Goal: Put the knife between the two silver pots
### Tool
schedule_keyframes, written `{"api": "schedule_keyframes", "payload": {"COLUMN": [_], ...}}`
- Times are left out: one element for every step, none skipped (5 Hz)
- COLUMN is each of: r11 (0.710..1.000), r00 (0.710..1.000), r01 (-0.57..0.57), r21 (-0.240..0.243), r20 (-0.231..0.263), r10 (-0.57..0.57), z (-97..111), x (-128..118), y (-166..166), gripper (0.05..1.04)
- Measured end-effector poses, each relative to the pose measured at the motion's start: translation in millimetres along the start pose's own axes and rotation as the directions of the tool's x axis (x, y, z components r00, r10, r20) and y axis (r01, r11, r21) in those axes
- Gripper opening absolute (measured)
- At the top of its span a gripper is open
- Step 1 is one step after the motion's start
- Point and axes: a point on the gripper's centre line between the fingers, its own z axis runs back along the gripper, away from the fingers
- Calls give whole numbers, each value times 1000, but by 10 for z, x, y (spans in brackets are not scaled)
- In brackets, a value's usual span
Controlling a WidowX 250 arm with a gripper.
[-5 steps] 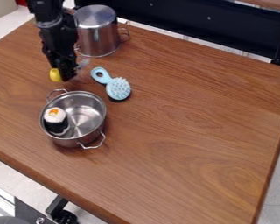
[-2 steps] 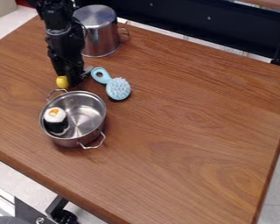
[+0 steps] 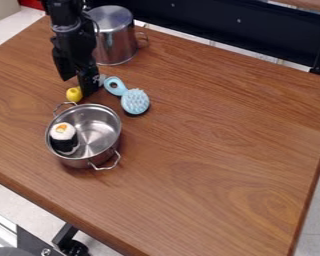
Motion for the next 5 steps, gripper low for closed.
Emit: {"api": "schedule_keyframes", "payload": {"r11": [999, 998, 994, 992, 991], "r00": [999, 999, 999, 998, 996], "r01": [-32, -36, -33, -20, -38], "r21": [-24, -59, -103, -125, -124], "r20": [6, 15, 34, 61, 79], "r10": [32, 37, 36, 27, 48], "z": [5, 132, 361, 575, 701], "x": [-21, -18, 16, 96, 260], "y": [5, -38, -149, -303, -526], "gripper": [1000, 1000, 1000, 1000, 1000]}}
